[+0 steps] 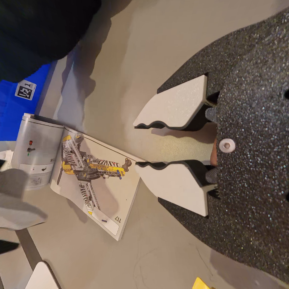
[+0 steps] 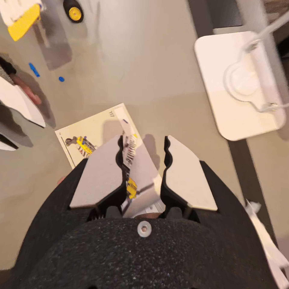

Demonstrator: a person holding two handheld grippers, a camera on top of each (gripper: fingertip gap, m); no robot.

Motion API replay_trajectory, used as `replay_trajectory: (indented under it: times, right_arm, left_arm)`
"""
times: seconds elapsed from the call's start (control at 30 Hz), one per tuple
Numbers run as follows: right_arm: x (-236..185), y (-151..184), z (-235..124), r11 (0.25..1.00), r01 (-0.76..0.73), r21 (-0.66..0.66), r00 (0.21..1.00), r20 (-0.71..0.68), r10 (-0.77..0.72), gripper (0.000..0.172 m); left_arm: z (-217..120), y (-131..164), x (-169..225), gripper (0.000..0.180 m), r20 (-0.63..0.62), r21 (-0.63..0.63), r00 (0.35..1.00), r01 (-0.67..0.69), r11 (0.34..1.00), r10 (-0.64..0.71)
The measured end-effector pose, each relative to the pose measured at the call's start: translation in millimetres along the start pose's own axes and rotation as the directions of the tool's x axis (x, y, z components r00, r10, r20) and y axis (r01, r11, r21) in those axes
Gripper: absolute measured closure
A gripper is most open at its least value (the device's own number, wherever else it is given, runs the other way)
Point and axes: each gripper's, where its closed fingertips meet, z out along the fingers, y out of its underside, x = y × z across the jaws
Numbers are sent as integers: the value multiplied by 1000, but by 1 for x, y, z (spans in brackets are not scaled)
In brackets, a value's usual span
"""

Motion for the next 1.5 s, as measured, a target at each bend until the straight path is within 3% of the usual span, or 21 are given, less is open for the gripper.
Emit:
replay_trajectory:
  times: [0.17,0.33,1.33,1.5]
  right_arm:
    - [-33,-2,58,999,-2,-43,990,141,8,112]
    - [-43,-4,77,999,-34,-24,983,179,37,110]
    - [-56,-6,76,1000,-7,24,983,182,3,116]
    - [-67,-1,67,997,76,31,977,198,-81,111]
  left_arm:
    - [0,0,-2,139,-23,4,999,42,999,-42]
    - [-2,-1,-2,140,-38,11,997,60,998,-60]
    - [-1,2,-2,140,-38,-4,998,56,998,-56]
    - [-1,2,-3,140,-33,-5,998,56,998,-56]
